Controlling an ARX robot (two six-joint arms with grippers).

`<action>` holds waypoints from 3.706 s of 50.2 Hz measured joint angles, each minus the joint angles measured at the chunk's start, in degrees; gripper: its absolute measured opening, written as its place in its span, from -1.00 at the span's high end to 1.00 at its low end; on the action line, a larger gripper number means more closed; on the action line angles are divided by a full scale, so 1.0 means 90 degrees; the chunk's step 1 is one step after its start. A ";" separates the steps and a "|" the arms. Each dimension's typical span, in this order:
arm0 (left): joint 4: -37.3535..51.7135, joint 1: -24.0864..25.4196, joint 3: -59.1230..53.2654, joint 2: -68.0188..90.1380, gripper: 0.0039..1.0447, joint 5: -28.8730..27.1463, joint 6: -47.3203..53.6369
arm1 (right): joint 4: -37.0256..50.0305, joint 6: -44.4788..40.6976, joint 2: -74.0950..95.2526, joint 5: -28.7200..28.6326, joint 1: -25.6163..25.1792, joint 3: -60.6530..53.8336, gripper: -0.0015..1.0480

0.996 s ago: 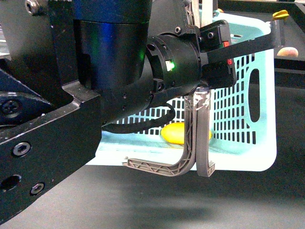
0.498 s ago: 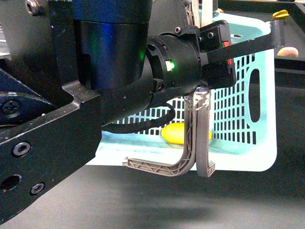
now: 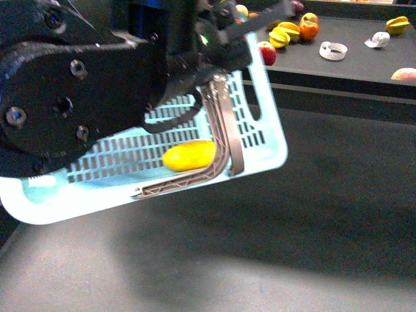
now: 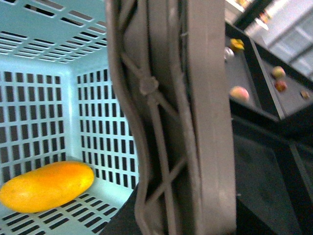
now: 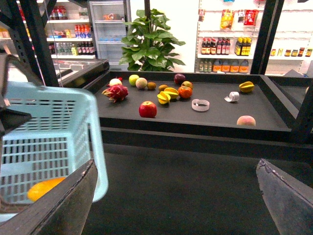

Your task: Pick mango with right arm and hold basket with left

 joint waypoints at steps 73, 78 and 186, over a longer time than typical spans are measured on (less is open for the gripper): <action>-0.0767 0.1836 0.1277 0.1676 -0.43 -0.1226 -0.6596 | 0.0000 -0.0002 0.0000 -0.0002 0.0000 0.0000 -0.85; -0.0814 0.1800 0.0967 0.1253 -0.74 -0.1280 -0.6543 | 0.0000 -0.0002 0.0000 -0.0002 0.0000 0.0000 -0.85; -0.1486 0.3572 -0.5989 -0.9139 0.97 0.1608 0.3512 | -0.0002 -0.0002 -0.0002 0.0000 0.0000 0.0000 -0.85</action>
